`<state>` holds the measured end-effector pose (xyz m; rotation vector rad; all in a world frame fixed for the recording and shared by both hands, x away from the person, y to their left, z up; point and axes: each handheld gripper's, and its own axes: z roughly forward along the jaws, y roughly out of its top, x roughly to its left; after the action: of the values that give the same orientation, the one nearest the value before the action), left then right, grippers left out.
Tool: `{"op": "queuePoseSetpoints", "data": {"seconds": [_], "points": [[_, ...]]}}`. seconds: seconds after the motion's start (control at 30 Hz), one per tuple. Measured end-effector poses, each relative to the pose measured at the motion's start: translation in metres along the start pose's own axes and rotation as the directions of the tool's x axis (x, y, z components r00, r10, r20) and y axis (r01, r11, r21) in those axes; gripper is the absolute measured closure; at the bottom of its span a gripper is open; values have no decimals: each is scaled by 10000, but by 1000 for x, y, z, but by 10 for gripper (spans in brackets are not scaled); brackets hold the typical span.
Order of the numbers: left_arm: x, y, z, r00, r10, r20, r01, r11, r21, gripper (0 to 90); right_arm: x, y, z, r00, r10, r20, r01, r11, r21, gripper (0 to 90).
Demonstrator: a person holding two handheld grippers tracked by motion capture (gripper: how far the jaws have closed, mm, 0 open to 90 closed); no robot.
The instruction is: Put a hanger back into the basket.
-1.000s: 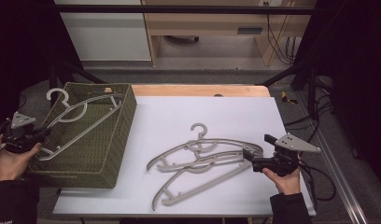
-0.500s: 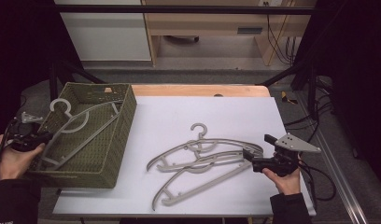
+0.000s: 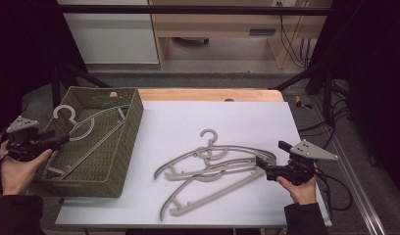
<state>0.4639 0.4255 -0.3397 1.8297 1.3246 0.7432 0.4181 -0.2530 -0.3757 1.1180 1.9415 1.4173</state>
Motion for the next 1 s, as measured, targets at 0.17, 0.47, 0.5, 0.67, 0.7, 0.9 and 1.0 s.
{"op": "queuePoseSetpoints", "data": {"seconds": [0.17,0.47,0.5,0.67,0.7,0.9,1.0], "points": [[-27,5,-3,9974,333,637,-277,9959,-862,290,0,0,-1,10000,32,-10,-32,10000,-50,23],[-83,7,-1,9766,607,2063,-122,9734,-2289,141,-1,1,-3,10000,41,-66,-41,9999,-106,23],[-89,7,0,9738,672,2170,-160,9732,-2295,129,-1,1,-3,10000,57,-45,-57,9999,-111,23],[-115,6,5,9627,964,2530,-350,9709,-2367,98,-1,2,-5,9999,118,-35,-119,9998,-158,23],[-119,6,6,9603,1029,2592,-406,9711,-2353,95,-1,2,-5,9999,123,-42,-123,9998,-162,23],[-148,2,15,9397,1456,3093,-783,9724,-2199,85,-1,2,-6,9999,106,-11,-106,9998,-155,22],[-159,0,20,9295,1646,3300,-1005,9741,-2028,85,-1,2,-6,10000,78,-19,-78,9999,-125,22]]}}
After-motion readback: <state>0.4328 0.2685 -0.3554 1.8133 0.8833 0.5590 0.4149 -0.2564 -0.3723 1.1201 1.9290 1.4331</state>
